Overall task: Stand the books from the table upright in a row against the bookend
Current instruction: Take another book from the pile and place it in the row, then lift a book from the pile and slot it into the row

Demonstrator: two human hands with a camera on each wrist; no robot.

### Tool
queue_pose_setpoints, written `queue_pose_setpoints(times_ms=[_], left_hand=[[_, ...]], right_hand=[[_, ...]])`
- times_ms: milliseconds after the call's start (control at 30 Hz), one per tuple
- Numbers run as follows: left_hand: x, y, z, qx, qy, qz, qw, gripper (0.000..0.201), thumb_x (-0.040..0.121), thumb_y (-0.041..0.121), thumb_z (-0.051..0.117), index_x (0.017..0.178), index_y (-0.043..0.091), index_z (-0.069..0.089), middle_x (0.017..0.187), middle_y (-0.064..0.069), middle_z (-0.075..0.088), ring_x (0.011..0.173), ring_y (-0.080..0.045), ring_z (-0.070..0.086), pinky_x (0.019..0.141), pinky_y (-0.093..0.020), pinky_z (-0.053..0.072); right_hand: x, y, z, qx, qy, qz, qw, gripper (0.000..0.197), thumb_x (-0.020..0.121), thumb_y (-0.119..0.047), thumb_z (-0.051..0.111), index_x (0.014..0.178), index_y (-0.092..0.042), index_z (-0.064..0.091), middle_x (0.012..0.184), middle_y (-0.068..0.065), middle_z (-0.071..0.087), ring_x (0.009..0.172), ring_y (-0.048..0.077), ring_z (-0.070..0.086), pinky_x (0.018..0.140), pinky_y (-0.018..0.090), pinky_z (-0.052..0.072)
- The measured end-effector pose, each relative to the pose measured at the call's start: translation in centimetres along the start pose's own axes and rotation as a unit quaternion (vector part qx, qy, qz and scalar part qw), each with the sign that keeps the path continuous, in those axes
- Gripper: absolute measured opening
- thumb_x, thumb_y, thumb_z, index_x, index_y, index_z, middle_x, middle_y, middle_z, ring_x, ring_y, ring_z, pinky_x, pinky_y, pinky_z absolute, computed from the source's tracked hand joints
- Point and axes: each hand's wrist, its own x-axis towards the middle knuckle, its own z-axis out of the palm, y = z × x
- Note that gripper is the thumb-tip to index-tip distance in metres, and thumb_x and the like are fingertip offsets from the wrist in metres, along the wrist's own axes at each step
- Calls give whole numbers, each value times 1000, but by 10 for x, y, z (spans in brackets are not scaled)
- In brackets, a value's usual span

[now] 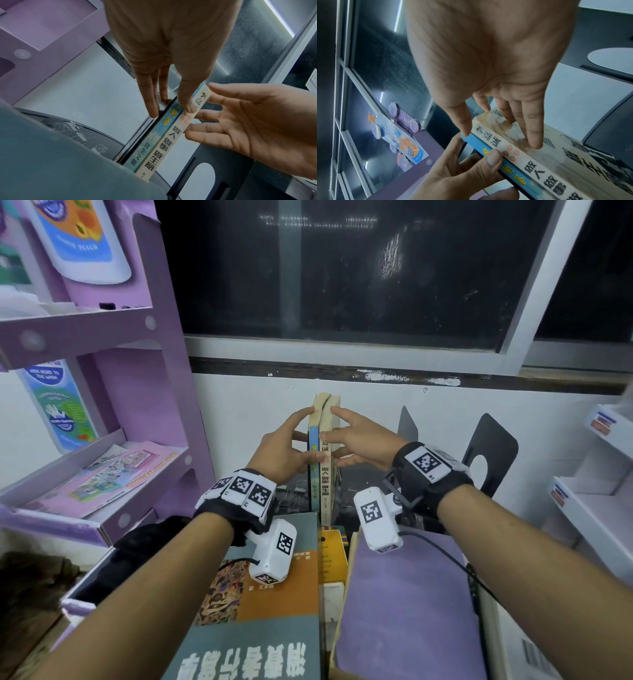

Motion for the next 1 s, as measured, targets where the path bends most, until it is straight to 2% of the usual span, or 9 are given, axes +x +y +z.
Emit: queue_pose_setpoints(times_ms=[100, 200, 267, 333, 400, 633, 733, 833, 1000], left_hand=[[-6, 2, -3, 24, 3, -5, 1000, 80, 78, 23, 78, 143, 39, 33, 102, 8, 62, 83, -18, 70, 70, -34, 61], [-12, 3, -7, 54, 0, -23, 998, 84, 77, 32, 78, 145, 39, 27, 114, 5, 63, 90, -21, 68, 76, -40, 59], [-17, 4, -11, 80, -2, -36, 996, 84, 78, 36, 76, 146, 37, 26, 122, 3, 62, 95, -20, 65, 72, -32, 56], [-23, 6, -14, 99, -2, -47, 994, 83, 80, 37, 74, 147, 34, 25, 126, 2, 61, 97, -18, 62, 64, -20, 45], [-30, 8, -18, 110, -5, -61, 992, 80, 83, 36, 71, 148, 30, 25, 128, 1, 59, 99, -16, 56, 64, -19, 40], [-59, 4, -32, 139, -27, -127, 982, 67, 88, 35, 66, 145, 25, 32, 133, -3, 56, 98, -17, 55, 59, -16, 37], [-76, -1, -38, 140, -31, -160, 977, 65, 87, 36, 66, 144, 24, 35, 134, -6, 55, 105, -22, 57, 80, -26, 45], [-97, -7, -46, 141, -46, -199, 969, 68, 85, 39, 68, 142, 22, 36, 137, -10, 51, 117, -27, 53, 104, -40, 41], [-131, -14, -54, 161, -68, -237, 956, 73, 87, 40, 66, 147, 18, 30, 150, -12, 36, 133, -29, 40, 109, -39, 33]], right_hand=[[-6, -2, 1, -20, 4, 2, 1000, 73, 95, -23, 58, 153, -27, 14, 132, 7, 58, 101, 27, 67, 90, 42, 54], [-15, -4, 4, -44, 7, 14, 999, 60, 95, -26, 59, 146, -24, 27, 128, 10, 59, 105, 29, 64, 90, 43, 55], [-21, -7, 6, -56, 8, 24, 998, 56, 94, -28, 59, 142, -21, 32, 128, 12, 58, 107, 30, 63, 90, 44, 54], [-29, -10, 9, -64, 7, 30, 997, 61, 95, -28, 58, 146, -16, 27, 129, 13, 57, 108, 29, 62, 91, 44, 54], [-39, -13, 13, -83, 6, 35, 996, 68, 96, -29, 57, 150, -13, 20, 131, 15, 55, 110, 30, 60, 92, 43, 53], [-71, -20, 35, -161, 6, 56, 985, 61, 95, -36, 56, 143, -6, 34, 136, 15, 48, 109, 29, 58, 91, 41, 54], [-85, -20, 48, -186, -7, 63, 980, 60, 94, -39, 56, 141, -7, 38, 140, 13, 46, 112, 31, 58, 96, 43, 51], [-96, -18, 63, -189, -19, 65, 980, 60, 93, -41, 57, 138, -4, 42, 137, 14, 48, 111, 33, 58, 98, 44, 49], [-112, -13, 84, -198, -22, 65, 978, 55, 90, -45, 60, 126, -4, 52, 125, 16, 56, 112, 33, 58, 98, 45, 49]])
